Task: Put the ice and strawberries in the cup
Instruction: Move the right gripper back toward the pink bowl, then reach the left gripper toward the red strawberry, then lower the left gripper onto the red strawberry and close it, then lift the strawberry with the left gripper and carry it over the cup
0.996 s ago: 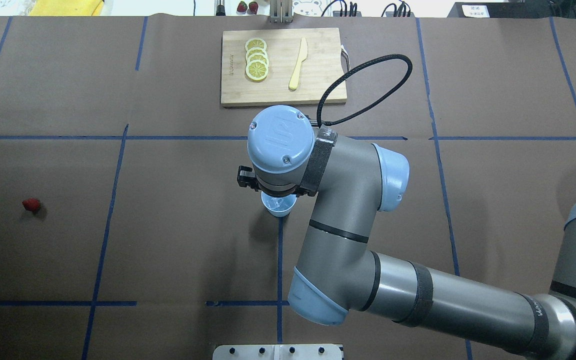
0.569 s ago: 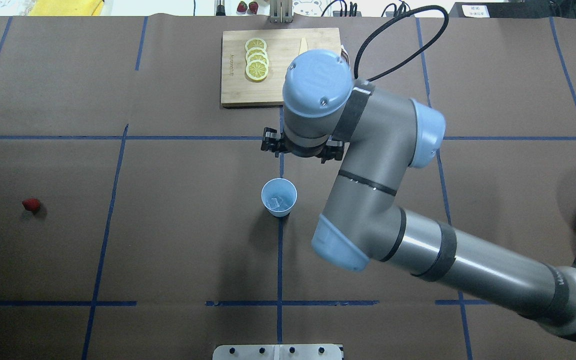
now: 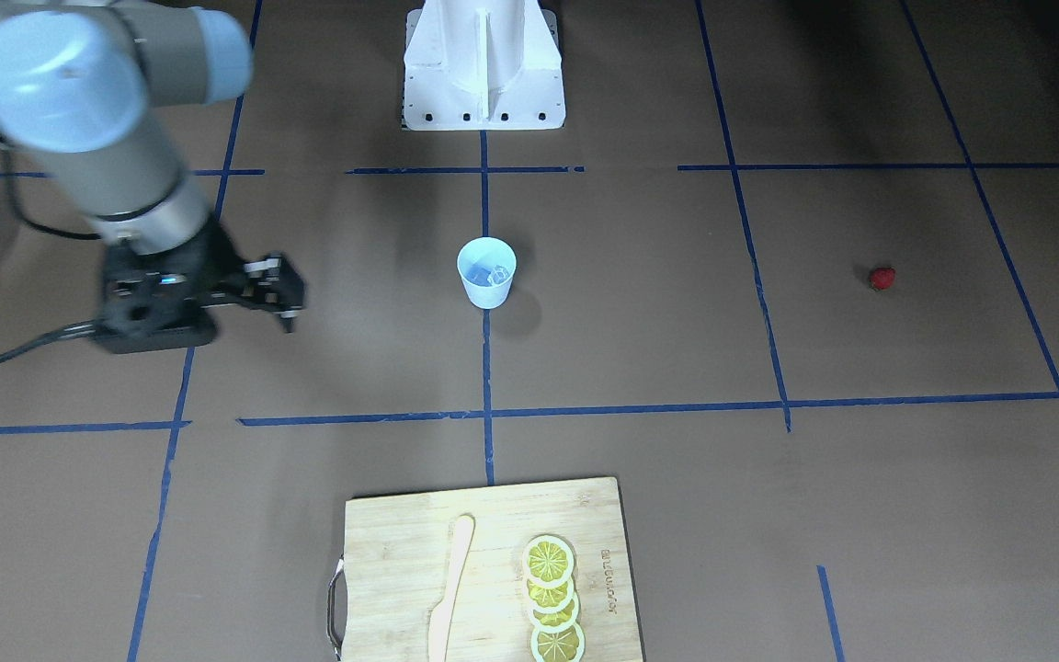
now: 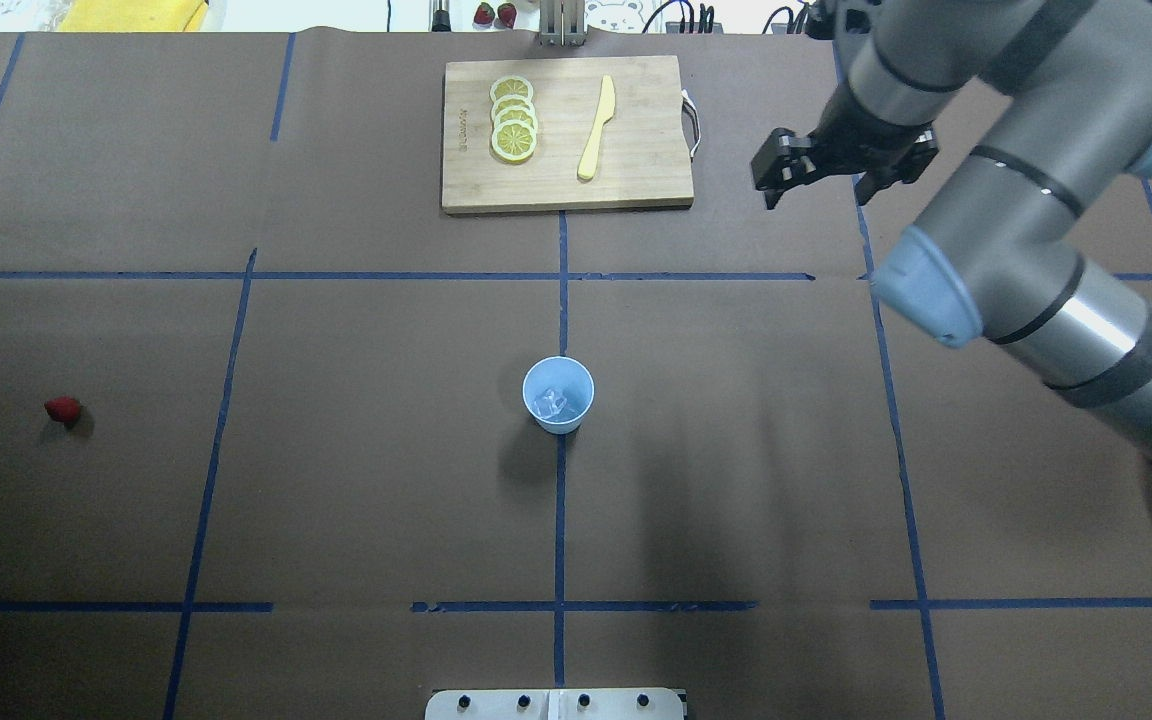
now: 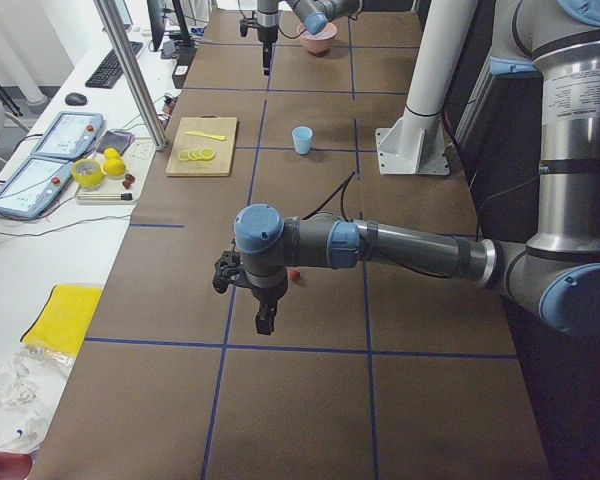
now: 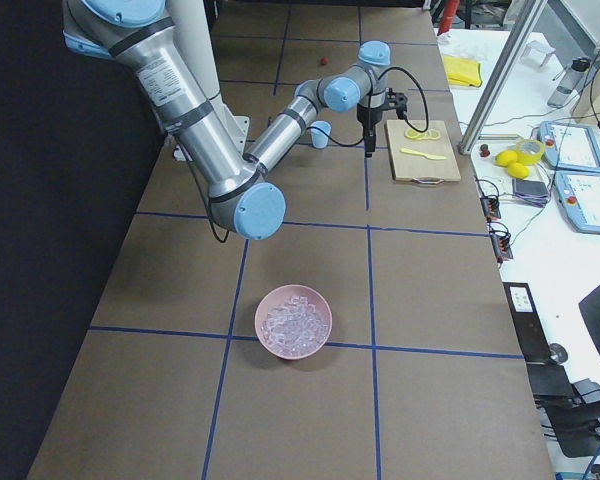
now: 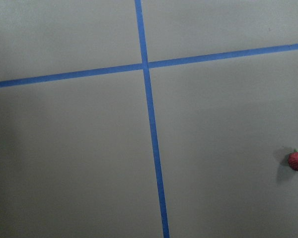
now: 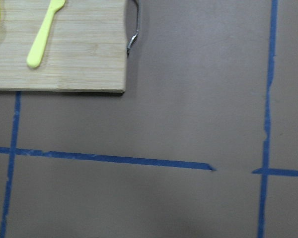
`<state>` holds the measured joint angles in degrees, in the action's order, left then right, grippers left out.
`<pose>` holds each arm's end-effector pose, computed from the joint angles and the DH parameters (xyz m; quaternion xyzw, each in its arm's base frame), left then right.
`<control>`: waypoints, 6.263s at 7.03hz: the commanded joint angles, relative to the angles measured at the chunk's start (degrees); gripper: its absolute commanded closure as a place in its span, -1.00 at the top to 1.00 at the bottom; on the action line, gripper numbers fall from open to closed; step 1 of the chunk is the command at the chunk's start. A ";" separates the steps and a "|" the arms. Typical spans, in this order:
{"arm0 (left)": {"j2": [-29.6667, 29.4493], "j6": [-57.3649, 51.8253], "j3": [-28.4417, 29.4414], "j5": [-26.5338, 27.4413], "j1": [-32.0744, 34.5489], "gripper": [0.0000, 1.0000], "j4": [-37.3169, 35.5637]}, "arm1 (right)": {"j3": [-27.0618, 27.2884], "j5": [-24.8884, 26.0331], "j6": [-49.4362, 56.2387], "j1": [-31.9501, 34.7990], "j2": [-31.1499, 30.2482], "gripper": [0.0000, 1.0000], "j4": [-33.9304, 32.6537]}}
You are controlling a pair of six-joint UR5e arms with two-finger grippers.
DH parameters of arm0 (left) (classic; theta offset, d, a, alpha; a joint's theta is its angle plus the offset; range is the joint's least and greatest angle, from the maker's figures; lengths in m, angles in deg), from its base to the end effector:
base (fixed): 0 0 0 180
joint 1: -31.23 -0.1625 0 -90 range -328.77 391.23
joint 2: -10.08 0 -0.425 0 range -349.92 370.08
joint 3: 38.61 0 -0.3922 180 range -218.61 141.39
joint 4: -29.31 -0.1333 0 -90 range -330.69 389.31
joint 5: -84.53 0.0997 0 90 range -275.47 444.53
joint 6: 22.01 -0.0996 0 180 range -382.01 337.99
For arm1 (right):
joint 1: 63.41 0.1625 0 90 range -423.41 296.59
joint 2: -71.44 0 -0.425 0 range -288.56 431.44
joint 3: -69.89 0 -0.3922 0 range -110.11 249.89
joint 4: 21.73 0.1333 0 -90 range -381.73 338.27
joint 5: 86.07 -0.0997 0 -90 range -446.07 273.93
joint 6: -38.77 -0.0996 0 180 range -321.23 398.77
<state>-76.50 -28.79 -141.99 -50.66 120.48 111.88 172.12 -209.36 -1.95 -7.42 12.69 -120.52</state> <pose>-0.0566 -0.4644 0.5846 0.0406 0.3825 0.0691 0.9205 -0.2897 -0.5699 0.2677 0.0611 -0.3907 -0.0317 0.9180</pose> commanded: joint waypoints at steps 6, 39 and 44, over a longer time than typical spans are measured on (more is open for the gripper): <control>-2.37 -0.08 0.38 -0.42 -0.39 1.00 6.20 | 4.64 -10.75 58.02 34.41 -37.53 0.98 0.79; 2.12 56.43 -12.50 14.26 -38.27 -0.99 28.05 | 4.65 -10.31 54.87 36.73 -41.09 0.98 0.88; -20.32 57.48 -18.88 14.35 -40.36 -1.00 -3.33 | 4.65 -10.31 54.78 36.73 -41.17 0.98 0.88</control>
<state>-89.99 27.93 -161.15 -36.31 81.53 115.14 176.73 -219.67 52.84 29.32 -28.48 -119.64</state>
